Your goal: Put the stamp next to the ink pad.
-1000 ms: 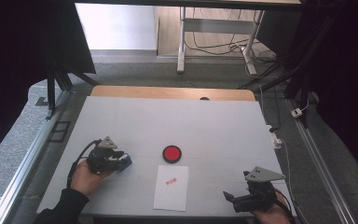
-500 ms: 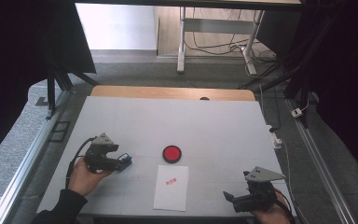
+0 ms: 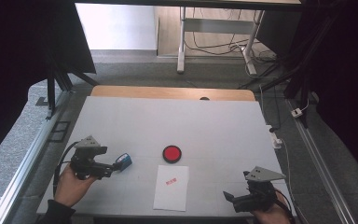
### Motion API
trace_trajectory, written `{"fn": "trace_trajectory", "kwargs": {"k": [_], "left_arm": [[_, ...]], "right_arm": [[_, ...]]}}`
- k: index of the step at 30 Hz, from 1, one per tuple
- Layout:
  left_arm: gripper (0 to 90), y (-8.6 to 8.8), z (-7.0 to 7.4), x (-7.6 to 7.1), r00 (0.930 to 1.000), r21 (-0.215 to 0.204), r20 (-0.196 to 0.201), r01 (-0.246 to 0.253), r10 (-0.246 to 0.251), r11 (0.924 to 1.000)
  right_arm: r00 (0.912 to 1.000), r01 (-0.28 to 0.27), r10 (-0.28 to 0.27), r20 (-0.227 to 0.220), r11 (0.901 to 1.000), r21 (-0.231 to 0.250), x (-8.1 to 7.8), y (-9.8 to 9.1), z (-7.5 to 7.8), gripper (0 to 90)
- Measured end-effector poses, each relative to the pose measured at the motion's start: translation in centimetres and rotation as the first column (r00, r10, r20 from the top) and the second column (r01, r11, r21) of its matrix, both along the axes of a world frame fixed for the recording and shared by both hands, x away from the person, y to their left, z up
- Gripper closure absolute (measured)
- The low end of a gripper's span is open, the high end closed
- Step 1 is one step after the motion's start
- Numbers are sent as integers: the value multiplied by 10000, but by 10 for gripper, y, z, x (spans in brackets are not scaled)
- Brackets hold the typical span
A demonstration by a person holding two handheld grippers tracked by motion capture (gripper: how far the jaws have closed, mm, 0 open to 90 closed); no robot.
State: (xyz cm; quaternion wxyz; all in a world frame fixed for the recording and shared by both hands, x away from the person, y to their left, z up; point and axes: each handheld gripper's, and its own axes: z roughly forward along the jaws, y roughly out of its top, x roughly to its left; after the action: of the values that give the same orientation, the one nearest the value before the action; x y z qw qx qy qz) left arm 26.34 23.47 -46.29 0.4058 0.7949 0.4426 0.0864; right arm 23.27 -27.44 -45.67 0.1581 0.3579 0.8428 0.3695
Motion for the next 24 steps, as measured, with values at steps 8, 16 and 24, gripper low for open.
{"fn": "trace_trajectory", "kwargs": {"k": [8,16,24], "left_arm": [[25,12,5,-23,9996,-218,206,-183,187,9996],[0,22,4,-44,9990,-371,269,-350,360,9987],[0,31,4,-63,9976,-454,537,-417,441,9981]], "right_arm": [[10000,0,0,0,10000,-12,0,0,0,0],[10000,-27,27,2,10000,-39,0,0,0,0],[10000,-43,43,-1,10000,-30,0,0,0,0]]}}
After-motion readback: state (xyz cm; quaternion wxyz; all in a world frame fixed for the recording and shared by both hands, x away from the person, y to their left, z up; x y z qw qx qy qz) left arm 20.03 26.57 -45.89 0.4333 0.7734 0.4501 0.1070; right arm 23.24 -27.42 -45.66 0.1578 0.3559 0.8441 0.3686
